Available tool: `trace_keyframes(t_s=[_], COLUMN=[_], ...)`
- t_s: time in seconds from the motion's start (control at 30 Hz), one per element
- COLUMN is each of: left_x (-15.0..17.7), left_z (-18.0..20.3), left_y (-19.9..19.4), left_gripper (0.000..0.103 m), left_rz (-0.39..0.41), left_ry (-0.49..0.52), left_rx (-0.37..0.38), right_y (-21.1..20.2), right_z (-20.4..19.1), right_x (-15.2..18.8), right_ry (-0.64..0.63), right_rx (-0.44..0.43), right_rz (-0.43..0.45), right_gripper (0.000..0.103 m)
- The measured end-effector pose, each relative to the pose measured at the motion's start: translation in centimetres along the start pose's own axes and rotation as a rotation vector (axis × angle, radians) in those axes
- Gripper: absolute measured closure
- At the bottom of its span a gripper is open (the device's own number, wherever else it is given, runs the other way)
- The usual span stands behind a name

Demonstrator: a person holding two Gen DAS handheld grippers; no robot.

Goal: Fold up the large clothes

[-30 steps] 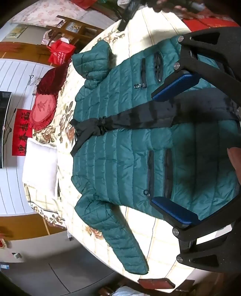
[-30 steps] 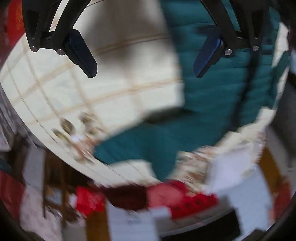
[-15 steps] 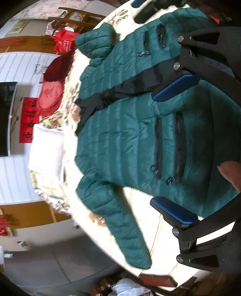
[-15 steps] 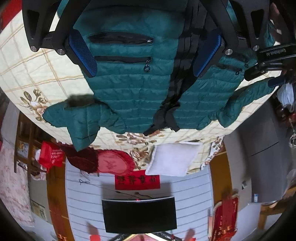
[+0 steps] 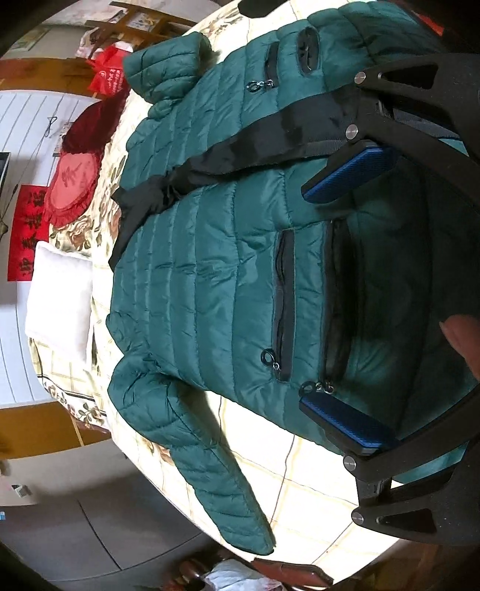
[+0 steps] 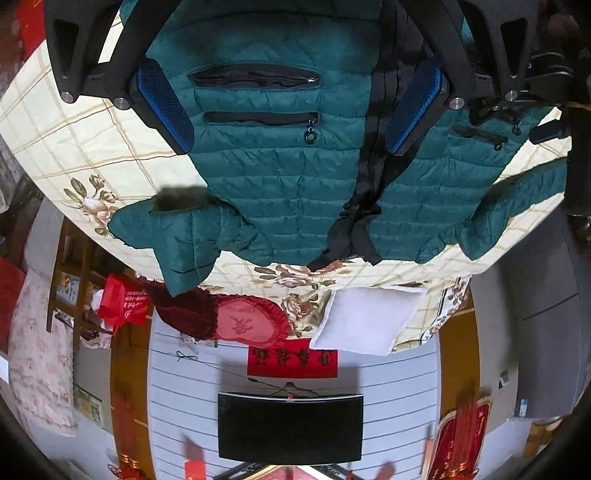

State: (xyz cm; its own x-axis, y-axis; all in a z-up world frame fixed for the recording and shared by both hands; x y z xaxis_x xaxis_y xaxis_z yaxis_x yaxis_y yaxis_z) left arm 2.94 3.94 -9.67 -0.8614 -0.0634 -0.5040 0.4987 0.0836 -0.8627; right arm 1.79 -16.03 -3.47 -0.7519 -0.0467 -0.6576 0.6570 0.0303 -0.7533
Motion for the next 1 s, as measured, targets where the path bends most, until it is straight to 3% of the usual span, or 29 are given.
trace_keyframes(t_s=[1.0], left_x=[0.0], left_z=[-0.1], left_y=[0.1], left_gripper=[0.0], left_rz=[0.003], left_ry=[0.012], left_rx=[0.0], right_y=[0.1], right_z=[0.3], right_x=[0.5], right_ry=[0.01], right_rx=[0.037], right_rz=[0.0], right_gripper=[0.0])
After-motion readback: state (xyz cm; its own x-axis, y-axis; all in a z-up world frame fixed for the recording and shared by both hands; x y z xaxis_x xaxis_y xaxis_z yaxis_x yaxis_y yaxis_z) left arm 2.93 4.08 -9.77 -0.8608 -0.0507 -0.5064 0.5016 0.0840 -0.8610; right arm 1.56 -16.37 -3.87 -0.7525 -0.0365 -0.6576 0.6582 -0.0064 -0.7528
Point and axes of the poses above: each gripper's, at about its wrist camera, not at the fingertips, and y roughly the way its jaws point, z to its right, x to its underside, the point moved 4 cm from there along y, roughly the way its jaws point, and after that the axes turned 11 degrees about -z, right-handed, at the moved point
